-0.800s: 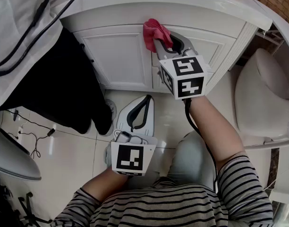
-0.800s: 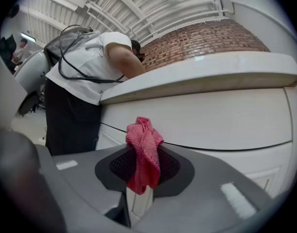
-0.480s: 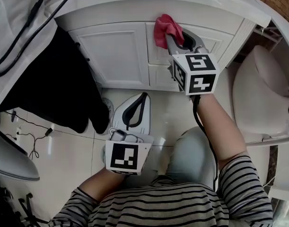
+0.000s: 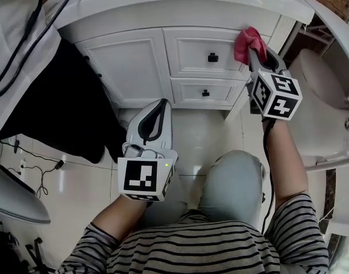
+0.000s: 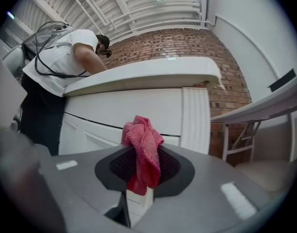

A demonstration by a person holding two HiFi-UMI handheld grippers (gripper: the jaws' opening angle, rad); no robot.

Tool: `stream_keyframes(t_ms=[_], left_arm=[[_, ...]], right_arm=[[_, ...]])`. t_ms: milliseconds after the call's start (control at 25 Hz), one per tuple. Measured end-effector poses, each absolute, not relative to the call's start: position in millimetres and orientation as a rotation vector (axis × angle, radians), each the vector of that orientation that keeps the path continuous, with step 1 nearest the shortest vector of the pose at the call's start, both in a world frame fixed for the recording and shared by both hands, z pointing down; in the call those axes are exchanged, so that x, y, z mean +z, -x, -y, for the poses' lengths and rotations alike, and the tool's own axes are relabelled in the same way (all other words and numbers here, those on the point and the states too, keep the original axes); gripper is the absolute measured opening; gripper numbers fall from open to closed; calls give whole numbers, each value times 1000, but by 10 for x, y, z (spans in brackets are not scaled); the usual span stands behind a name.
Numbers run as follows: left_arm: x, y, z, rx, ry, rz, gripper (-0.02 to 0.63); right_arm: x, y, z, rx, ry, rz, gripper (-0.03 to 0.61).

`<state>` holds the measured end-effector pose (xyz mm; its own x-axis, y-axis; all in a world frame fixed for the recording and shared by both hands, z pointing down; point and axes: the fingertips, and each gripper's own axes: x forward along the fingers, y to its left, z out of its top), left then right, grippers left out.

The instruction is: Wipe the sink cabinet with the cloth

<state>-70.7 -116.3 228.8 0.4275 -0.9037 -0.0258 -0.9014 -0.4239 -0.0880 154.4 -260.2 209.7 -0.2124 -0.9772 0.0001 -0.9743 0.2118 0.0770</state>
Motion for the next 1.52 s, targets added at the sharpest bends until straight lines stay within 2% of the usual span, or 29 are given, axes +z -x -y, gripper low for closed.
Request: stream_keyframes(t_ms=[240, 360, 480, 800, 1000, 1160, 1520], left_arm=[[2257, 589, 1216, -21, 2582, -1623, -5], [2241, 575, 1249, -20, 2582, -1632, -5], [2263, 581, 1255, -20, 2580, -1640, -5], [2392, 558, 1237, -47, 2587, -1636, -5], [2479, 479, 1250, -102, 2631, -1618, -5], [2513, 510, 1267, -96, 2648, -1617, -5], [2529, 499, 1246, -90, 2666, -1600, -5]], right_arm=[[2224, -2371, 2560, 2, -2142, 2232, 83], [2171, -2479, 2482, 38, -2199, 2235, 81], [2123, -2066, 2337, 17, -2104, 2380, 81], [2515, -127, 2469, 10, -1598, 2672, 81], [2759, 431, 2783, -55, -1502, 2617, 81], [2847, 327, 2889, -67, -1541, 2561, 81], [2874, -502, 2691, -58, -1687, 2485, 81]])
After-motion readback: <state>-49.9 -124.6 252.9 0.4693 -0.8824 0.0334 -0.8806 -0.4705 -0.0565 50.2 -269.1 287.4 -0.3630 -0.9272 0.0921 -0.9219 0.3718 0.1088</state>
